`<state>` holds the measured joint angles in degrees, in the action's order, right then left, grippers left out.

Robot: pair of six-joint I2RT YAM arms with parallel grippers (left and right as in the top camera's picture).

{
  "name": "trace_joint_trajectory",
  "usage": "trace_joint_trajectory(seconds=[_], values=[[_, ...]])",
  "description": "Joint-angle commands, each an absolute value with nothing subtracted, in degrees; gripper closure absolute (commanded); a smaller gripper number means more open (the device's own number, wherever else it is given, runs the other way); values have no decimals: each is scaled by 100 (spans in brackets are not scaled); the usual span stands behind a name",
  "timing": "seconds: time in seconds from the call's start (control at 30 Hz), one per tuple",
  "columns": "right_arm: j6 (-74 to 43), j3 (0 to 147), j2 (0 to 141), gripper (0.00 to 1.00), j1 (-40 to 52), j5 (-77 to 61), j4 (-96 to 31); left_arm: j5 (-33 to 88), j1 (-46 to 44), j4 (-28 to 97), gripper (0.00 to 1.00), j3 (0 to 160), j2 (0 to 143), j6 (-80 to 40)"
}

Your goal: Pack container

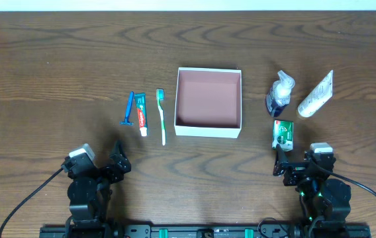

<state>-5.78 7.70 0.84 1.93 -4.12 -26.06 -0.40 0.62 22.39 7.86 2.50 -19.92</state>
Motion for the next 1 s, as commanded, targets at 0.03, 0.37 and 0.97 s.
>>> trace_joint_trajectory(seconds=[0.03,0.37,0.97], values=[[-528,740,34,1,141,-436,-2593,-51,40,2257,2,670,209,-2047],[-528,740,34,1,141,-436,-2593,-51,40,2257,2,670,209,-2047],[-764,742,40,1,141,-1118,-2071,-51,40,2257,2,670,209,-2047]])
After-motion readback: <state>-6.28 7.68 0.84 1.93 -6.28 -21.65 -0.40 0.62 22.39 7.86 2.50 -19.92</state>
